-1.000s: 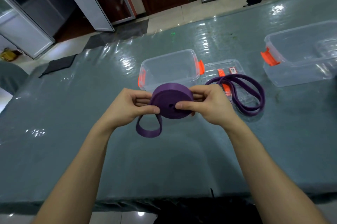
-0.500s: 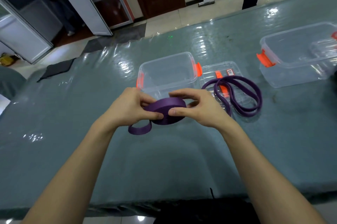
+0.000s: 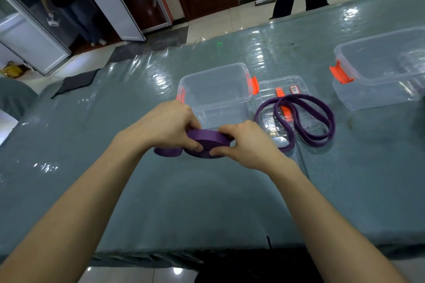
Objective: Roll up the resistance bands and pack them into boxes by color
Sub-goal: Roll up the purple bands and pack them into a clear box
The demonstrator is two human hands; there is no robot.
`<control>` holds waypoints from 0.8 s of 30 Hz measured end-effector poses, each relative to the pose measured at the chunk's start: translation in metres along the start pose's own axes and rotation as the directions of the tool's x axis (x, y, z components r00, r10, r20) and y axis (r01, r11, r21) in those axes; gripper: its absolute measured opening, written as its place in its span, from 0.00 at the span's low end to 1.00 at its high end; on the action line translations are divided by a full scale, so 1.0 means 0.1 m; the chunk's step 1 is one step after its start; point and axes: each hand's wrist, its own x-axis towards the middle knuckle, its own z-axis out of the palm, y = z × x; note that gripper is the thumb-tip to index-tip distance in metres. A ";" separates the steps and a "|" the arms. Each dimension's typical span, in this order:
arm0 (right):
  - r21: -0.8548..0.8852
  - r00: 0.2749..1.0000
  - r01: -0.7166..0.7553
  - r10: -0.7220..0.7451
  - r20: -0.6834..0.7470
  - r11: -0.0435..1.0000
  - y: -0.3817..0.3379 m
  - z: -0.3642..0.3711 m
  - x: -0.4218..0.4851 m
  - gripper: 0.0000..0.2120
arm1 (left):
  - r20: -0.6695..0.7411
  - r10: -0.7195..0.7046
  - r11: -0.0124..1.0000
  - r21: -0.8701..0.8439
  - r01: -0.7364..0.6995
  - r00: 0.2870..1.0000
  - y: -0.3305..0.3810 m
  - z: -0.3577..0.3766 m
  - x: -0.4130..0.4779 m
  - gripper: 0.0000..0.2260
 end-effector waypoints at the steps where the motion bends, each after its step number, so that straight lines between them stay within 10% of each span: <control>1: 0.104 1.000 -0.016 0.016 0.001 0.994 0.03 -0.01 -0.01 0.19 | 0.007 -0.007 0.995 -0.095 0.007 1.000 -0.03 0.00 -0.02 0.13; 7: 0.750 0.992 -0.085 0.127 0.002 0.656 0.14 -0.12 -0.01 0.15 | -0.153 -0.150 0.503 -0.863 -0.058 0.977 -0.16 0.19 -0.19 0.15; 11: 0.881 0.985 -0.042 0.169 -0.043 0.471 0.07 -0.20 0.02 0.14 | -0.323 -0.345 0.383 -0.906 -0.183 0.881 -0.07 0.44 -0.17 0.01; 24: 0.984 0.918 0.040 0.382 -0.104 0.172 -0.12 0.06 0.08 0.09 | -0.364 -0.662 0.101 -0.909 -0.403 0.655 0.55 0.73 0.05 0.10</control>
